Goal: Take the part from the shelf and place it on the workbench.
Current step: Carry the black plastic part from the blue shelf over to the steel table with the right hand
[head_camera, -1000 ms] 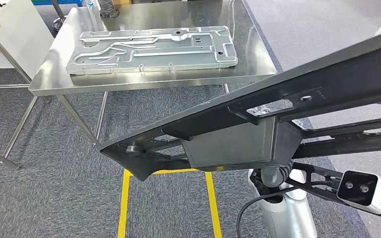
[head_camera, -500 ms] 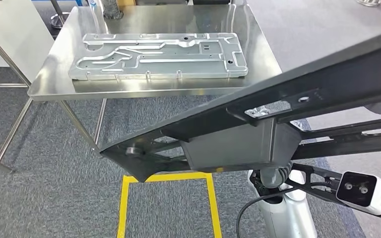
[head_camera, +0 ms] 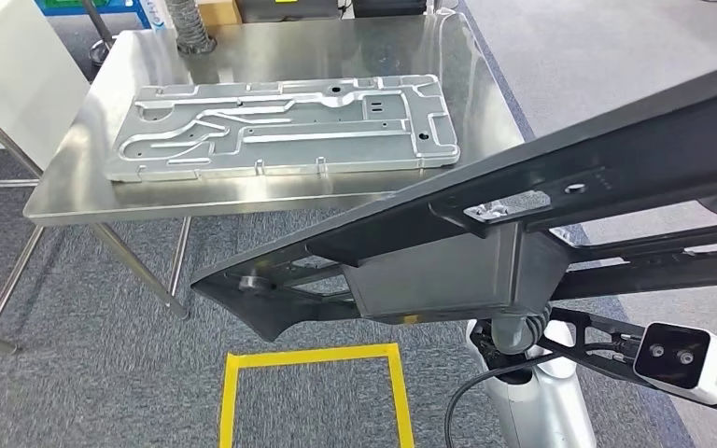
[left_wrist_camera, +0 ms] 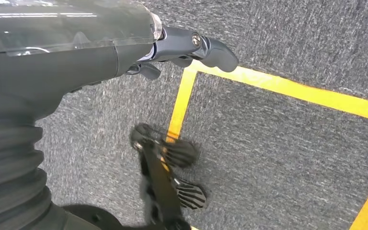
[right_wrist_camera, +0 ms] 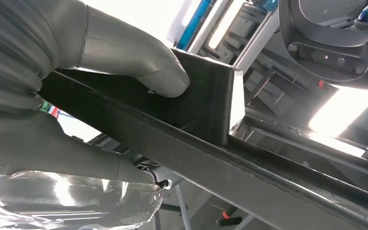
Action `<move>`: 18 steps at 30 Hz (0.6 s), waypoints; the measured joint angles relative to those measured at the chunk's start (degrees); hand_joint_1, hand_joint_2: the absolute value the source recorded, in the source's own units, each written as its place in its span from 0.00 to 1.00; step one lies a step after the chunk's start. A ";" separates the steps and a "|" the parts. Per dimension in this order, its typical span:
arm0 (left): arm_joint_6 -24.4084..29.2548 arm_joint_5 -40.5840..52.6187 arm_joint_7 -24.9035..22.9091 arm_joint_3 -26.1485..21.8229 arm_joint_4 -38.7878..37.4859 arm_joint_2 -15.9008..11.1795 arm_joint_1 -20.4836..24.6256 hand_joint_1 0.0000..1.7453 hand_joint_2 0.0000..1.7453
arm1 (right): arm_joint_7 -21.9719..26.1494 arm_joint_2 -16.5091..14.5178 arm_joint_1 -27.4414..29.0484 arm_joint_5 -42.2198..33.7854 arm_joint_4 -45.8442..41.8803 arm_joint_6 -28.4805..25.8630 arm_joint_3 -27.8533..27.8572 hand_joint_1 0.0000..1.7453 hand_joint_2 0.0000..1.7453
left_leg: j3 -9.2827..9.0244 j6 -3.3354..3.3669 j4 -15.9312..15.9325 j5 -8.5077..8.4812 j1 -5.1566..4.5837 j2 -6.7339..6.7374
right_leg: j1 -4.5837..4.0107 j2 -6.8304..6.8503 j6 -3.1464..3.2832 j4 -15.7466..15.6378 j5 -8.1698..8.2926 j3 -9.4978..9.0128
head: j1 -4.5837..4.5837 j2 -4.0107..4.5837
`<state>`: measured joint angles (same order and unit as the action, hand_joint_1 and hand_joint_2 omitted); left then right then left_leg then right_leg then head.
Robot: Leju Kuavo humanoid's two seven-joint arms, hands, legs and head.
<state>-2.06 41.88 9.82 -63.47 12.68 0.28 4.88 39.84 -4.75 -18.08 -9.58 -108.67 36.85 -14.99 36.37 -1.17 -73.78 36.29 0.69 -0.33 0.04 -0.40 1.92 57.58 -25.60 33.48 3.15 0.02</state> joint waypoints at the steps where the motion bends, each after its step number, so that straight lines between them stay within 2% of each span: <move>1: 0.02 -0.03 -0.01 -0.01 0.00 0.00 -0.12 0.00 1.00 | 0.00 -0.01 0.01 -0.02 0.03 0.02 0.00 1.00 1.00 | 1.28 -0.04 0.05 1.08 0.01 0.00 | 0.00 -0.09 -0.03 0.00 -0.63 -0.77 | 0.00 0.00; 2: 0.03 -0.05 -0.01 -0.02 0.00 0.00 -0.20 0.00 1.00 | 0.00 -0.01 0.00 -0.02 0.05 0.02 0.00 1.00 1.00 | 1.74 0.00 1.74 0.71 0.02 0.01 | 0.00 -0.15 -0.10 0.00 -1.27 -1.64 | 0.00 0.00; 3: 0.03 -0.07 0.01 -0.03 0.00 0.00 -0.25 0.00 1.00 | 0.00 -0.01 -0.02 -0.02 0.08 0.00 -0.01 1.00 1.00 | 1.60 0.05 4.77 -1.32 0.02 0.02 | 0.00 -0.17 -0.22 0.00 -1.98 -2.60 | 0.00 0.00; 5: 0.03 -0.08 0.03 -0.09 0.00 0.00 -0.37 0.00 1.00 | 0.00 -0.02 -0.13 -0.02 0.18 -0.08 -0.02 1.00 1.00 | 0.75 0.46 11.57 -8.46 -0.12 0.16 | -0.08 -0.20 -0.61 0.03 -3.37 -4.13 | 0.00 0.00; 6: 0.03 -0.08 0.04 -0.13 0.00 0.00 -0.43 0.00 1.00 | 0.00 -0.02 -0.21 -0.02 0.22 -0.13 -0.03 1.00 1.00 | 0.38 0.79 13.67 -11.08 -0.26 0.23 | -0.15 -0.27 -0.93 -0.02 -3.95 -4.58 | -0.01 0.00; 7: 0.02 -0.07 0.04 -0.16 0.00 0.01 -0.48 0.00 1.00 | -0.02 -0.04 -0.29 -0.02 0.25 -0.20 -0.04 1.00 1.00 | 0.18 1.19 14.73 -12.59 -0.37 0.27 | -0.22 -0.36 -1.29 0.03 -4.26 -4.92 | -0.01 0.00; 9: 0.00 -0.02 0.09 -0.17 0.00 0.03 -0.43 0.00 1.00 | -0.03 -0.08 -0.48 -0.03 0.24 -0.30 -0.04 1.00 1.00 | -0.55 1.89 15.12 -12.44 -0.35 0.14 | -0.32 -0.44 -2.01 0.54 -4.31 -5.19 | -0.02 0.00; 10: -0.03 0.02 0.11 -0.16 0.00 0.04 -0.38 0.00 1.00 | -0.04 -0.10 -0.56 -0.03 0.20 -0.34 -0.04 1.00 1.00 | -1.06 2.23 15.36 -12.33 -0.24 0.06 | -0.30 -0.38 -2.29 1.69 -4.13 -4.89 | -0.02 0.00; 11: -0.07 0.06 0.14 -0.16 0.00 0.05 -0.31 0.00 1.00 | -0.02 -0.10 -0.64 -0.04 0.16 -0.34 -0.04 1.00 1.00 | -1.64 2.55 15.50 -12.07 -0.17 0.00 | -0.26 -0.30 -2.56 3.66 -4.20 -3.84 | -0.02 0.00; 13: -0.12 0.11 0.16 -0.16 0.00 0.05 -0.23 0.00 1.00 | -0.01 -0.09 -0.73 -0.08 0.10 -0.33 -0.04 1.00 1.00 | -2.63 3.01 15.68 -11.32 -0.14 -0.06 | -0.08 -0.16 -3.09 9.97 -5.75 0.30 | -0.02 0.00; 15: -0.13 0.13 0.16 -0.17 0.00 0.05 -0.28 0.00 1.00 | 0.01 -0.08 -0.70 -0.14 0.10 -0.25 -0.04 1.00 1.00 | -3.63 3.18 15.69 -10.27 -0.18 -0.09 | 0.08 -0.09 -3.48 15.68 -8.78 5.24 | -0.02 0.00; 16: -0.13 0.13 0.16 -0.17 0.00 0.05 -0.32 0.00 1.00 | 0.01 -0.06 -0.66 -0.17 0.10 -0.19 -0.04 1.00 1.00 | -4.33 3.19 15.69 -9.65 -0.20 -0.13 | 0.14 -0.06 -3.57 16.62 -9.62 6.89 | -0.02 0.00; 17: -0.13 0.13 0.15 -0.17 0.00 0.07 -0.35 0.00 1.00 | 0.01 -0.05 -0.66 -0.20 0.10 -0.13 -0.04 1.00 1.00 | -5.16 3.16 15.69 -8.98 -0.21 -0.19 | 0.17 -0.03 -3.56 15.78 -9.34 7.62 | -0.02 0.00; 18: -0.13 0.13 0.15 -0.17 0.00 0.08 -0.36 0.00 1.00 | 0.01 -0.04 -0.67 -0.21 0.10 -0.07 -0.04 1.00 1.00 | -6.12 3.08 15.69 -8.27 -0.22 -0.25 | 0.16 0.00 -3.44 13.24 -7.73 7.46 | -0.02 0.00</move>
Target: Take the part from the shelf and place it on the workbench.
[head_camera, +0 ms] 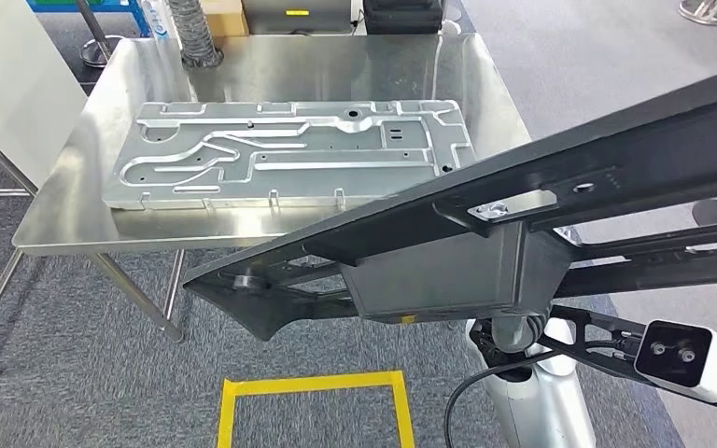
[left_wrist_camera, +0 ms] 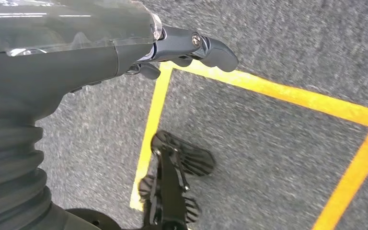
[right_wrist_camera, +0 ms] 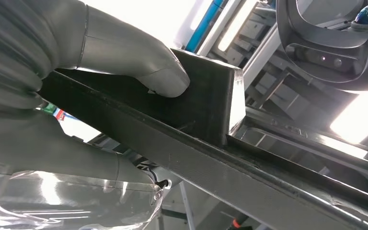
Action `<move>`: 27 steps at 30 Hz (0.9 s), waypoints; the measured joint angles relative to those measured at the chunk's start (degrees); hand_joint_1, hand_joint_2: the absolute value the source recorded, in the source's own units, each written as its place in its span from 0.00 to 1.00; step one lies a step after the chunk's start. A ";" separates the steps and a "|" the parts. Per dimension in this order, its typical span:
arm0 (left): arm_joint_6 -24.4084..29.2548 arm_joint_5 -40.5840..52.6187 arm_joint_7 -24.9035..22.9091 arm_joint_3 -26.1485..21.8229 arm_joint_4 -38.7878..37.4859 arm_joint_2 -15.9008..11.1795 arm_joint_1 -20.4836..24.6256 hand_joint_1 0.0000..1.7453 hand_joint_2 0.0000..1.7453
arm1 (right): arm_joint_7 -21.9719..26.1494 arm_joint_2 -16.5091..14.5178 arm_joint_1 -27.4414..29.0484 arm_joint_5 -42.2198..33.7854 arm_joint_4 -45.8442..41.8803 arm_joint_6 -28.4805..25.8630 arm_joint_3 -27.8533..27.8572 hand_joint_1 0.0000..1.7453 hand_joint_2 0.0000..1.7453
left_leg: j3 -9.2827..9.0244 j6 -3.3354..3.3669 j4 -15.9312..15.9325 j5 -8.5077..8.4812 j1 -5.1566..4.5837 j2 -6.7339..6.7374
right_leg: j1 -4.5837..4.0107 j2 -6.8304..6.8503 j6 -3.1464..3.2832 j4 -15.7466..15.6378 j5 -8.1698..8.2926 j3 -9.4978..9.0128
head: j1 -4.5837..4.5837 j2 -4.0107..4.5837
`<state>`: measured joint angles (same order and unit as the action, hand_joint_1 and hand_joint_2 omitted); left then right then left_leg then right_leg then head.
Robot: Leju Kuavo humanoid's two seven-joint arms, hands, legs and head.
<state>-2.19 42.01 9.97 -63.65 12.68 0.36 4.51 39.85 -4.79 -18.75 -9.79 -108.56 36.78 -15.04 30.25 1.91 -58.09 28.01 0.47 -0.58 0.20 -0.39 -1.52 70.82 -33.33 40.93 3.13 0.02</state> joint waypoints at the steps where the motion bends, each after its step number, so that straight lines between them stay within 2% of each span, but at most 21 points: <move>1: 0.00 -0.01 -0.01 0.00 0.00 0.01 0.00 0.00 1.00 | 0.00 0.01 -0.03 -0.01 0.00 0.02 0.00 1.00 1.00 | -0.88 -0.11 0.04 0.76 -0.03 -0.04 | -0.07 0.02 0.29 -3.82 3.06 -0.78 | 0.00 0.00; 2: 0.01 -0.01 -0.02 -0.01 0.00 0.05 0.05 0.00 1.00 | 0.01 0.01 -0.04 -0.02 0.02 0.03 0.00 1.00 1.00 | -1.84 -0.28 -0.01 1.50 -0.10 -0.07 | -0.24 -0.02 0.63 -7.33 6.41 -1.59 | 0.02 0.00; 3: 0.03 -0.03 -0.03 -0.02 0.00 0.09 0.13 0.00 1.00 | 0.00 0.02 -0.08 -0.07 0.05 0.00 -0.01 1.00 1.00 | -2.55 -0.54 0.07 2.19 -0.17 -0.13 | -0.43 -0.05 1.03 -9.97 8.86 -2.33 | -0.04 0.00; 4: 0.07 -0.05 -0.07 -0.05 0.00 0.13 0.23 0.00 1.00 | -0.02 0.03 -0.15 -0.19 0.09 -0.08 -0.01 1.00 1.00 | -3.24 -0.86 0.17 2.64 -0.22 -0.17 | -0.62 -0.11 1.44 -11.50 10.47 -2.85 | -0.10 0.00; 7: 0.19 -0.14 -0.19 -0.16 0.01 0.21 0.58 0.00 1.00 | -0.02 0.05 -0.49 -0.83 0.14 -0.41 -0.02 1.00 1.00 | -3.91 -1.97 -1.06 2.11 -0.19 -0.17 | -0.68 -0.26 2.45 -12.74 10.06 -4.63 | -0.19 0.00; 8: 0.19 -0.14 -0.19 -0.19 0.01 0.24 0.71 0.00 1.00 | -0.01 0.05 -0.59 -0.98 0.13 -0.46 -0.02 1.00 1.00 | -3.06 -2.24 -2.87 1.79 -0.12 -0.08 | -0.56 -0.25 2.76 -13.21 9.74 -5.44 | -0.17 0.00; 10: 0.18 -0.11 -0.19 -0.22 0.01 0.27 0.84 0.00 1.00 | -0.02 0.04 -0.64 -1.12 0.10 -0.49 -0.02 1.00 1.00 | 0.55 -2.63 -8.69 2.73 0.13 0.08 | -0.30 -0.20 3.17 -13.82 8.98 -6.93 | -0.16 0.00; 12: 0.17 -0.09 -0.17 -0.25 0.00 0.31 0.66 0.00 1.00 | -0.01 0.04 -0.44 -1.18 0.09 -0.38 -0.02 1.00 1.00 | 5.25 -2.86 -14.35 5.94 0.27 0.14 | -0.12 -0.22 3.26 -13.94 7.75 -8.26 | -0.15 0.00; 13: 0.17 -0.08 -0.15 -0.26 0.00 0.31 0.50 0.00 1.00 | -0.01 0.05 -0.24 -1.13 0.08 -0.28 -0.01 1.00 1.00 | 6.98 -2.98 -15.43 7.51 0.35 0.16 | -0.03 -0.26 3.21 -13.94 7.05 -9.08 | -0.15 0.00; 14: 0.16 -0.08 -0.10 -0.26 0.00 0.31 0.37 0.00 1.00 | -0.01 0.04 0.01 -1.03 0.05 -0.19 0.01 1.00 1.00 | 8.05 -3.13 -15.00 8.15 0.45 0.18 | 0.06 -0.31 3.11 -13.94 6.29 -10.02 | -0.15 0.00; 15: 0.16 -0.07 -0.03 -0.27 0.00 0.30 0.30 0.00 1.00 | -0.01 0.04 0.25 -0.89 0.01 -0.13 0.05 1.00 1.00 | 8.44 -3.30 -13.03 7.36 0.57 0.22 | 0.16 -0.35 2.95 -13.93 5.47 -11.10 | -0.15 0.00; 16: 0.15 -0.07 0.04 -0.28 0.00 0.28 0.24 0.00 1.00 | -0.01 0.03 0.47 -0.75 -0.02 -0.13 0.11 1.00 1.00 | 8.32 -3.42 -10.00 5.07 0.70 0.28 | 0.24 -0.35 2.75 -13.92 4.63 -12.19 | -0.15 0.00; 17: 0.15 -0.07 0.09 -0.33 -0.01 0.28 0.12 0.00 1.00 | -0.01 0.03 0.68 -0.67 -0.04 -0.22 0.25 1.00 1.00 | 8.18 -3.45 -6.38 0.88 0.80 0.41 | 0.24 -0.35 2.47 -13.81 3.74 -13.16 | -0.16 0.00; 18: 0.15 -0.07 0.13 -0.41 -0.02 0.28 0.09 0.00 1.00 | -0.01 0.04 0.92 -0.59 -0.02 -0.42 0.48 1.00 1.00 | 8.00 -3.33 -3.53 -2.45 0.81 0.56 | 0.20 -0.42 2.16 -13.78 2.99 -13.78 | -0.16 0.00; 19: 0.15 -0.07 0.18 -0.52 -0.03 0.31 0.04 0.00 1.00 | 0.01 0.04 0.98 -0.21 0.18 -0.81 1.01 1.00 1.00 | 7.96 -3.06 -1.74 -5.03 0.74 0.64 | 0.14 -0.48 1.80 -13.86 2.38 -14.11 | -0.17 0.00; 20: 0.16 -0.07 0.24 -0.66 -0.04 0.34 -0.02 0.00 1.00 | 0.00 0.04 0.75 0.54 0.76 -1.41 2.02 1.00 1.00 | 8.01 -2.69 -0.81 -6.41 0.66 0.69 | 0.08 -0.55 1.38 -13.78 2.04 -14.30 | -0.18 0.00; 22: 0.19 -0.08 0.41 -0.93 -0.04 0.41 0.06 0.00 1.00 | -0.03 0.02 -0.69 2.88 3.05 -3.75 5.47 1.00 1.00 | 7.41 -1.81 -0.74 -5.68 0.62 0.51 | 0.13 -0.53 0.63 -13.01 2.18 -14.29 | -0.19 0.00; 23: 0.19 -0.08 0.51 -1.05 -0.04 0.44 0.08 0.00 1.00 | -0.04 0.04 -1.81 4.30 4.66 -5.83 7.45 1.00 1.00 | 6.94 -1.42 -0.61 -5.35 0.67 0.43 | 0.19 -0.39 0.32 -11.43 2.46 -13.71 | -0.20 0.00; 24: 0.19 -0.07 0.64 -1.16 -0.04 0.46 0.11 0.00 1.00 | -0.04 0.15 -3.25 6.03 6.67 -8.87 9.24 1.00 1.00 | 6.40 -1.10 -0.54 -5.01 0.70 0.36 | 0.25 -0.24 0.09 -8.87 2.42 -12.25 | -0.20 0.00; 25: 0.16 -0.04 0.79 -1.23 -0.04 0.47 0.10 0.00 1.00 | -0.05 0.39 -4.99 8.16 8.99 -12.57 10.62 1.00 1.00 | 5.91 -0.86 -0.46 -4.62 0.68 0.34 | 0.31 -0.07 -0.11 -5.43 1.84 -9.96 | -0.21 0.00; 27: 0.04 0.11 1.13 -1.28 -0.04 0.47 0.19 0.00 1.00 | -0.36 1.21 -8.59 12.94 14.40 -21.11 12.70 1.00 1.00 | 4.99 -0.51 -0.46 -3.71 0.54 0.28 | 0.35 0.07 -0.36 1.35 -0.89 -4.59 | -0.21 0.00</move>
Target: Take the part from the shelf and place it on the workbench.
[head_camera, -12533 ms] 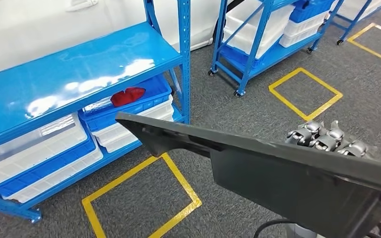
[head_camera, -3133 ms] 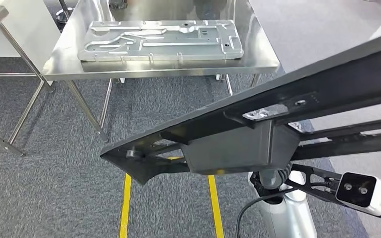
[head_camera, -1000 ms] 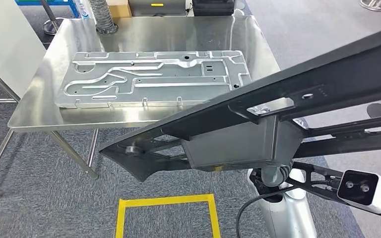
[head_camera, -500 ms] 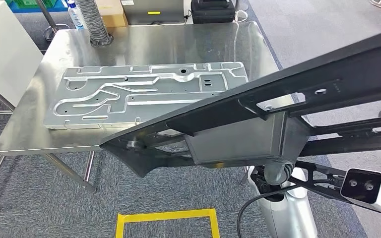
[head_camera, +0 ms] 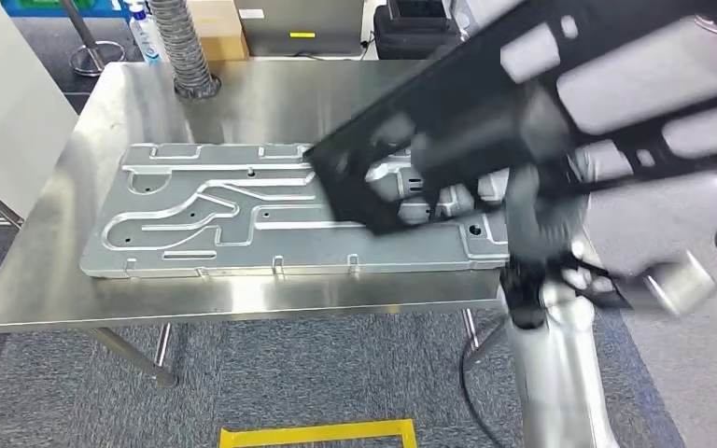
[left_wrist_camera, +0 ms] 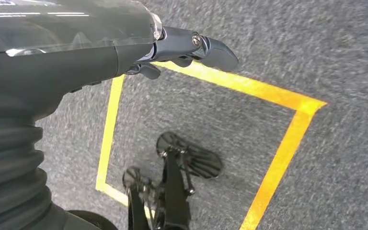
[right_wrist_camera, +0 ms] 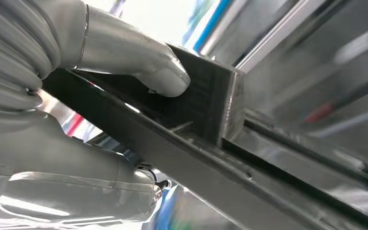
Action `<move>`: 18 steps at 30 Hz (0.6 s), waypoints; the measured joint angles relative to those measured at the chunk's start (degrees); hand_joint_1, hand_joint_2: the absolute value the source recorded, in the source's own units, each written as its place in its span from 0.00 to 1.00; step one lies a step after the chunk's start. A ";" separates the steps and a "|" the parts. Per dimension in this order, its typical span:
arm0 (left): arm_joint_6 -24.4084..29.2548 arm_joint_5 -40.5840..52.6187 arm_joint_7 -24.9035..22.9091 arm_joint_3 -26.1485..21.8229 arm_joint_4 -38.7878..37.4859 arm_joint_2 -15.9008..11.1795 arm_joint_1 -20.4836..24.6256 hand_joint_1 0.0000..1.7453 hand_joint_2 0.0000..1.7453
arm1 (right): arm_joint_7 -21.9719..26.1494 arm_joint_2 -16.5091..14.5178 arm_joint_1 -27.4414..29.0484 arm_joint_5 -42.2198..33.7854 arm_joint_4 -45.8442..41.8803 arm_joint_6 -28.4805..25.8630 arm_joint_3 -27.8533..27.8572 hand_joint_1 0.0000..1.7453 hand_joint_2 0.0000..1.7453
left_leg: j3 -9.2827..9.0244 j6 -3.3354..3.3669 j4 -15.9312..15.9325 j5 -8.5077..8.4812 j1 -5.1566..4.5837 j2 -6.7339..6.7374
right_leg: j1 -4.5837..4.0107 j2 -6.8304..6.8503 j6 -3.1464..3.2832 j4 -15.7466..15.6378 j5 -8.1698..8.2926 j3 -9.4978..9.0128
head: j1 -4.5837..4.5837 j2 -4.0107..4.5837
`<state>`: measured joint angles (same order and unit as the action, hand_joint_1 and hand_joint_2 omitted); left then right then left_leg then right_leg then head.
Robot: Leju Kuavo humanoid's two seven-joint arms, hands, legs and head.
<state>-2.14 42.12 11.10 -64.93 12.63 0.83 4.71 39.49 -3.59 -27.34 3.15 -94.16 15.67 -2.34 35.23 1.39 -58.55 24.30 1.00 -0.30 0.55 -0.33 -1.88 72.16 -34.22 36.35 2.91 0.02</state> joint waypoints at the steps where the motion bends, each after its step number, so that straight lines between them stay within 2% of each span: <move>1: -0.09 0.17 0.19 -0.01 0.00 0.00 0.03 0.00 1.00 | -0.49 0.60 -1.58 2.23 2.59 -4.12 0.79 1.00 1.00 | -0.55 0.10 -0.01 0.45 -0.10 -0.10 | -0.01 0.01 -0.01 1.85 -1.29 2.10 | 0.00 0.00; 2: -0.18 0.41 0.39 -0.01 0.00 0.00 0.01 0.00 1.00 | -1.28 1.24 -3.12 4.41 5.07 -8.09 1.42 1.00 1.00 | -1.18 0.19 -0.01 0.92 -0.23 -0.23 | -0.05 0.02 0.09 2.08 -1.66 3.41 | -0.01 0.00; 3: -0.26 0.69 0.60 -0.01 0.00 0.00 -0.05 0.00 1.00 | -2.29 1.95 -4.91 6.99 7.71 -12.25 1.87 1.00 1.00 | -1.92 0.23 -0.02 1.39 -0.42 -0.35 | -0.15 0.02 0.38 0.57 -0.72 3.94 | -0.01 0.00; 4: -0.33 0.93 0.82 -0.01 0.00 0.01 -0.10 0.00 1.00 | -3.51 2.66 -6.94 10.22 10.31 -16.50 2.10 1.00 1.00 | -2.70 0.25 -0.02 1.89 -0.63 -0.42 | -0.32 0.01 0.92 -2.57 1.83 3.76 | -0.01 0.00; 6: -0.44 1.28 1.15 -0.01 -0.04 0.26 -0.08 0.00 1.00 | -6.28 3.94 -11.17 18.46 15.49 -24.85 1.80 1.00 1.00 | -3.79 0.14 0.06 2.85 -0.98 -0.56 | -0.98 -0.11 2.31 -9.91 8.87 2.84 | 0.00 0.00; 7: -0.46 1.46 1.26 -0.01 -0.07 0.38 0.02 0.00 1.00 | -7.90 4.48 -13.18 22.91 17.82 -28.32 1.30 1.00 1.00 | -4.08 -0.07 0.20 3.25 -1.07 -0.64 | -1.27 -0.19 2.80 -12.34 11.37 2.52 | -0.01 0.00; 8: -0.47 1.67 1.28 -0.01 -0.09 0.48 0.09 0.00 1.00 | -9.55 4.89 -14.94 27.32 20.00 -31.04 0.48 1.00 1.00 | -4.29 -0.33 0.33 3.47 -1.13 -0.70 | -1.49 -0.29 3.09 -13.57 12.67 2.44 | -0.02 0.00; 10: -0.46 2.08 1.28 -0.01 -0.08 0.43 0.28 0.00 1.00 | -13.29 5.37 -17.98 35.97 23.59 -34.29 -1.59 1.00 1.00 | -4.84 -1.01 0.70 3.63 -1.33 -0.66 | -1.43 -0.32 3.33 -14.29 12.73 1.94 | -0.03 0.00; 12: -0.51 2.33 1.26 0.00 -0.07 0.41 0.46 0.00 1.00 | -17.89 5.19 -21.08 46.01 27.09 -35.34 -4.71 1.00 1.00 | -4.76 -1.62 -0.53 4.37 -1.39 -0.52 | -1.05 -0.36 3.77 -15.05 12.53 0.79 | -0.01 0.00; 13: -0.56 2.43 1.26 0.01 -0.07 0.40 0.66 0.00 1.00 | -20.15 4.73 -22.75 51.32 29.24 -35.25 -6.96 1.00 1.00 | -3.72 -1.97 -2.76 5.40 -1.29 -0.46 | -0.88 -0.43 3.99 -15.30 12.35 0.25 | 0.00 0.00; 14: -0.61 2.57 1.23 0.01 -0.07 0.40 0.85 0.00 1.00 | -21.87 4.08 -24.34 56.02 31.47 -34.72 -9.36 1.00 1.00 | -1.91 -2.29 -6.04 6.75 -1.08 -0.37 | -0.88 -0.54 4.22 -15.42 12.10 -0.11 | 0.01 0.00; 16: -0.66 2.86 1.05 0.02 -0.07 0.34 1.24 0.00 1.00 | -23.83 2.31 -26.58 63.40 35.98 -32.99 -14.49 1.00 1.00 | 2.69 -3.03 -12.90 9.03 -0.77 -0.25 | -1.03 -0.76 4.47 -15.31 11.50 -0.61 | 0.02 0.00; 17: -0.66 2.97 0.89 0.02 -0.07 0.33 1.36 0.00 1.00 | -24.31 1.24 -27.29 66.01 38.12 -31.99 -16.79 1.00 1.00 | 4.20 -3.23 -14.33 8.96 -0.72 -0.20 | -1.12 -0.83 4.52 -15.22 11.15 -0.91 | 0.02 0.00; 18: -0.66 3.03 0.72 0.02 -0.07 0.33 1.44 0.00 1.00 | -24.57 0.13 -27.89 67.88 40.23 -31.14 -18.95 1.00 1.00 | 4.78 -3.31 -13.71 7.67 -0.71 -0.18 | -1.20 -0.86 4.53 -15.08 10.77 -1.27 | 0.02 0.00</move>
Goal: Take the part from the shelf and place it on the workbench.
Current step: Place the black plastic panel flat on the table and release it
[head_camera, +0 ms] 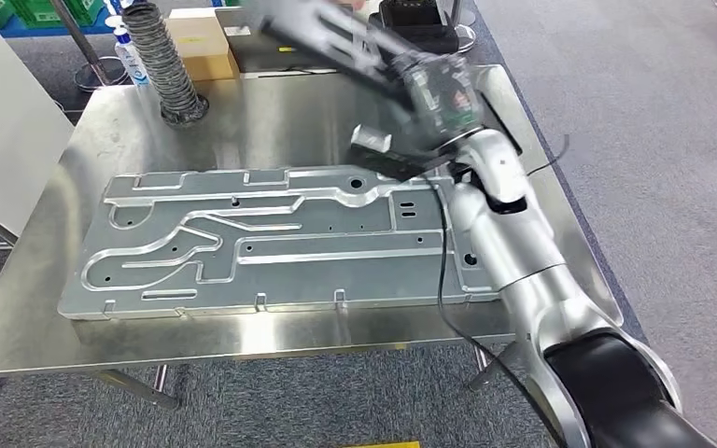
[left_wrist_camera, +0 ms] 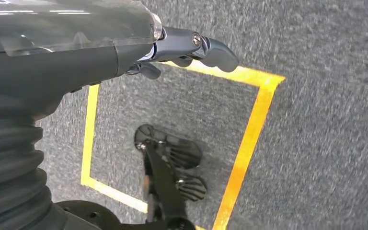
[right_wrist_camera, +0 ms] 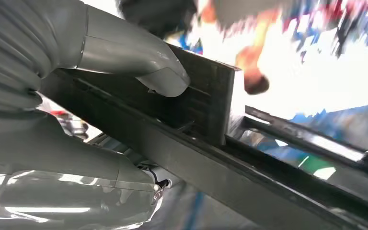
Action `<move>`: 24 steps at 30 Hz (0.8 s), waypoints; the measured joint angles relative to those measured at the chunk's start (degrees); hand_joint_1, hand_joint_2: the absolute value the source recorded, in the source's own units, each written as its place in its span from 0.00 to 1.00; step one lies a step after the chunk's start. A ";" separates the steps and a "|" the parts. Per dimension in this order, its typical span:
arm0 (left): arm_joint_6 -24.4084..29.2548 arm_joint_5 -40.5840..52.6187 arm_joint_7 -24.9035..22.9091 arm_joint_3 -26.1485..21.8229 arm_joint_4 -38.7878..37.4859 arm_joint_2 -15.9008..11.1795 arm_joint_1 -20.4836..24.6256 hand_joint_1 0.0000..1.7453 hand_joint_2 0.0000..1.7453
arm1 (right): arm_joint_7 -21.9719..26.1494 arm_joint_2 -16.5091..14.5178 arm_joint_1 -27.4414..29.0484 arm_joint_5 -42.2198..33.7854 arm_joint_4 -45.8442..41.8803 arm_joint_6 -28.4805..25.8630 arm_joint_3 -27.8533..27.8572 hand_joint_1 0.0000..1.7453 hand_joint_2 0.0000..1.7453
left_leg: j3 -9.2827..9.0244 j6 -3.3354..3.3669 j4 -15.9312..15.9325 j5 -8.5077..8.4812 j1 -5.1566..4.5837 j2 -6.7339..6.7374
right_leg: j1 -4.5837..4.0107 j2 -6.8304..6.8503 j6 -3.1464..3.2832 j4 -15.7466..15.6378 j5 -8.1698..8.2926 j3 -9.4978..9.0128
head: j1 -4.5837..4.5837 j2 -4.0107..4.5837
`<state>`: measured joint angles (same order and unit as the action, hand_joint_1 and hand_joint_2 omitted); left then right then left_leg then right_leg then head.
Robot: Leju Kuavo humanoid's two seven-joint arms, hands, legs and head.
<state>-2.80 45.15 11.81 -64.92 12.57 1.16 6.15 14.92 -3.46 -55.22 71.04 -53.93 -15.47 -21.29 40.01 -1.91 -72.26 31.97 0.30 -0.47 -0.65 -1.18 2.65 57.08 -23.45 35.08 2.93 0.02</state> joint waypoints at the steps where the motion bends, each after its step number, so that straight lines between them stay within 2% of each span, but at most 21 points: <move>1: 0.00 0.06 -0.14 0.00 0.00 0.01 0.06 0.00 1.00 | -0.14 -1.12 -0.51 1.27 1.92 0.62 -1.87 1.00 1.00 | -0.42 0.09 2.64 -2.34 0.00 0.02 | -0.08 -0.01 -0.01 0.14 -0.40 -0.39 | 0.00 0.00; 2: 0.01 0.12 -0.25 0.00 0.00 -0.02 0.09 0.00 1.00 | -0.25 -2.31 -1.03 2.21 3.81 1.03 -3.63 1.00 1.00 | -1.52 0.37 6.72 -5.24 -0.04 0.06 | -0.15 0.04 -0.04 0.26 -0.82 -0.77 | 0.00 0.00; 3: 0.01 0.19 -0.31 0.00 0.00 -0.05 0.15 0.00 1.00 | -0.38 -3.24 -1.57 2.74 5.52 1.17 -5.11 1.00 1.00 | -2.55 0.72 10.31 -7.33 -0.17 0.09 | -0.24 0.11 -0.11 0.34 -1.14 -1.04 | -0.01 0.00; 5: 0.01 0.28 -0.37 0.00 0.00 -0.10 0.27 0.00 1.00 | -0.63 -4.82 -2.51 3.17 8.39 1.07 -7.54 1.00 1.00 | -3.79 1.59 14.53 -9.24 -0.54 0.13 | -0.33 0.28 -0.42 0.44 -1.54 -1.02 | -0.01 0.00; 7: 0.02 0.29 -0.44 0.00 -0.01 -0.13 0.24 0.00 1.00 | -0.73 -5.66 -3.21 3.19 10.42 0.99 -9.01 1.00 1.00 | -3.95 2.20 14.97 -9.30 -0.59 0.05 | -0.47 0.45 -0.88 0.48 -1.76 -0.85 | -0.01 0.00; 9: 0.02 0.29 -0.48 0.00 -0.01 -0.06 0.15 0.00 1.00 | -0.75 -5.99 -3.74 3.11 11.67 0.95 -9.70 1.00 1.00 | -4.26 2.59 15.35 -9.52 -0.14 0.03 | -0.59 0.60 -1.52 1.69 -2.84 -0.53 | -0.02 0.00; 10: 0.02 0.29 -0.48 0.00 -0.01 0.00 0.19 0.00 1.00 | -0.75 -6.07 -4.09 3.07 12.13 0.94 -9.92 1.00 1.00 | -4.47 2.77 15.55 -9.52 0.10 0.06 | -0.54 0.62 -1.90 3.77 -4.06 0.41 | -0.02 0.00; 12: 0.02 0.30 -0.47 0.00 0.00 0.04 0.28 0.00 1.00 | -0.75 -6.12 -4.59 3.04 13.02 0.93 -10.34 1.00 1.00 | -4.71 2.99 15.61 -9.34 0.24 0.13 | 0.02 0.70 -2.63 11.01 -7.33 4.11 | -0.02 0.00; 13: 0.02 0.30 -0.48 0.00 0.00 0.04 0.30 0.00 1.00 | -0.73 -6.12 -4.68 3.05 13.47 0.99 -10.54 1.00 1.00 | -4.78 3.02 15.59 -9.23 0.26 0.15 | 0.35 0.75 -2.92 14.65 -8.43 6.17 | -0.02 0.00; 14: 0.01 0.32 -0.48 0.00 -0.01 0.05 0.29 0.00 1.00 | -0.56 -6.14 -4.70 3.10 13.90 1.34 -10.75 1.00 1.00 | -4.87 3.00 15.55 -9.12 0.28 0.15 | 0.64 0.80 -3.16 16.82 -8.57 7.60 | -0.02 0.00; 15: -0.02 0.36 -0.48 0.00 -0.01 0.08 0.27 0.00 1.00 | -0.28 -6.22 -4.78 3.22 14.34 2.08 -11.02 1.00 1.00 | -4.98 2.93 15.48 -8.97 0.32 0.14 | 0.87 0.85 -3.31 16.82 -7.59 8.00 | -0.02 0.00; 16: -0.08 0.40 -0.48 0.00 -0.02 0.10 0.26 0.00 1.00 | 0.05 -6.44 -4.97 3.42 14.86 3.27 -11.43 1.00 1.00 | -5.13 2.80 15.39 -8.80 0.37 0.13 | 1.03 0.89 -3.37 14.52 -5.66 7.24 | -0.02 0.00; 17: -0.16 0.49 -0.47 0.00 -0.02 0.13 0.30 0.00 1.00 | 0.37 -6.79 -5.27 3.67 15.49 4.69 -11.93 1.00 1.00 | -5.31 2.61 15.29 -8.59 0.40 0.12 | 1.12 0.93 -3.31 10.54 -3.23 5.55 | -0.02 0.00; 19: -0.38 0.86 -0.49 0.05 -0.02 0.15 0.52 0.00 1.00 | 0.30 -7.95 -5.72 4.05 17.49 7.60 -13.12 1.00 1.00 | -5.54 2.10 15.06 -8.17 0.29 0.12 | 0.99 1.00 -2.99 3.34 -0.34 2.20 | -0.02 0.00; 20: -0.48 1.12 -0.50 0.09 -0.02 0.16 0.69 0.00 1.00 | -0.12 -8.57 -5.73 4.09 18.73 8.82 -13.67 1.00 1.00 | -5.58 1.81 15.00 -8.05 0.24 0.13 | 0.87 1.02 -2.79 1.46 0.06 1.33 | -0.01 0.00; 22: -0.59 1.57 -0.62 0.20 -0.02 0.22 1.03 0.00 1.00 | -1.45 -9.52 -5.41 3.96 21.25 10.86 -14.51 1.00 1.00 | -5.63 1.16 15.08 -7.99 0.28 0.12 | 0.60 1.01 -2.25 0.73 -0.14 1.08 | -0.01 0.00; 24: -0.66 1.91 -0.78 0.33 -0.02 0.36 1.22 0.00 1.00 | -3.00 -9.91 -5.20 3.51 23.56 12.47 -14.97 1.00 1.00 | -5.41 0.57 14.49 -7.35 0.49 0.14 | 0.70 1.12 -1.54 0.22 0.03 0.70 | -0.01 0.00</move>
<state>-3.45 47.06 11.03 -64.59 12.55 1.52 7.37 11.92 -13.37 -60.42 74.54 -30.37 -3.00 -36.25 34.60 -1.34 -57.77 24.62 0.79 -0.33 0.06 -0.07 1.11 57.30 -23.41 35.78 2.92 0.02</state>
